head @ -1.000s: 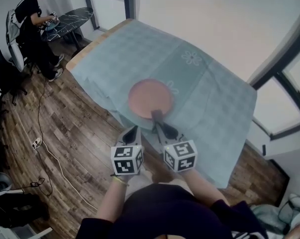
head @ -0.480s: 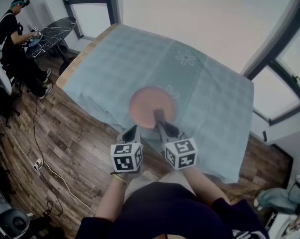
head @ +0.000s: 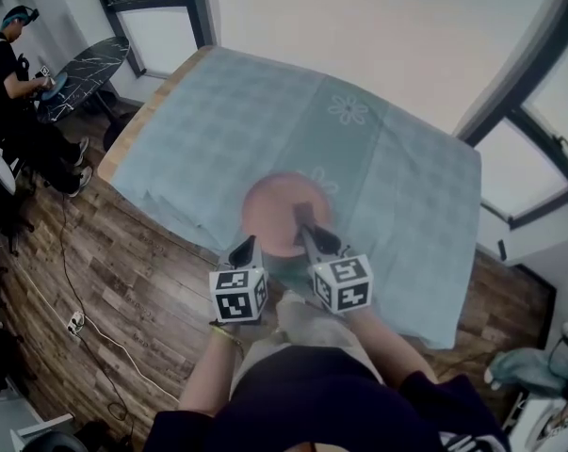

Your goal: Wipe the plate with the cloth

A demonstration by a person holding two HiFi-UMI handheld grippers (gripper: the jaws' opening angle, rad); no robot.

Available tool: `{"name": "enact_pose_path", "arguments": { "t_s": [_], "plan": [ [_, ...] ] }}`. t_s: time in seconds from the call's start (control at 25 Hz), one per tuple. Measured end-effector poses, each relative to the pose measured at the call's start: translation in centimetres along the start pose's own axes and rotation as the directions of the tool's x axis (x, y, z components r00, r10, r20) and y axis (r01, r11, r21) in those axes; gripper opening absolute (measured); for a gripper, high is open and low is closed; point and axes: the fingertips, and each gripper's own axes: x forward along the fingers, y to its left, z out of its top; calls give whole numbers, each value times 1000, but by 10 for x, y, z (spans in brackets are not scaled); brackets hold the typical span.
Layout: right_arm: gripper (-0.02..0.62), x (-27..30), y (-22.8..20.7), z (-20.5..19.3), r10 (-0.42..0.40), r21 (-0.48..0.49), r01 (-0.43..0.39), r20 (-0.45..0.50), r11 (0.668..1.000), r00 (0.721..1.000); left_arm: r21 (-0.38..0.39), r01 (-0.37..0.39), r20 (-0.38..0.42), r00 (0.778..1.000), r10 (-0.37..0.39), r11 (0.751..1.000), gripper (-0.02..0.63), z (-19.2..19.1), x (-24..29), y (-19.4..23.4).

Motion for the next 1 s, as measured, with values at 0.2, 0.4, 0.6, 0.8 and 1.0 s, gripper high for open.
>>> {"name": "enact_pose_path", "arguments": {
  "t_s": [0.2, 0.4, 0.6, 0.8, 1.0],
  "plan": [
    [34, 29, -17, 7, -4, -12, 4, -25, 1000, 1000, -1, -17, -18, 1000, 17, 1000, 14, 8, 26, 15],
    [34, 56, -33, 13, 1, -28, -3, -56, 1000, 998, -6, -46, -34, 998, 45, 999, 14, 18, 50, 29],
    [34, 81, -46, 10, 2, -38, -5, -87, 999, 996, -14, -63, -48, 997, 62, 998, 14, 19, 71, 39],
    [34, 106, -58, 3, 3, -42, -8, -127, 999, 992, -41, -107, -79, 992, 104, 993, 14, 14, 87, 55],
    [34, 130, -66, -8, -5, -66, -6, -165, 998, 986, -48, -158, -92, 984, 153, 986, 14, 8, 98, 75]
  ]
}}
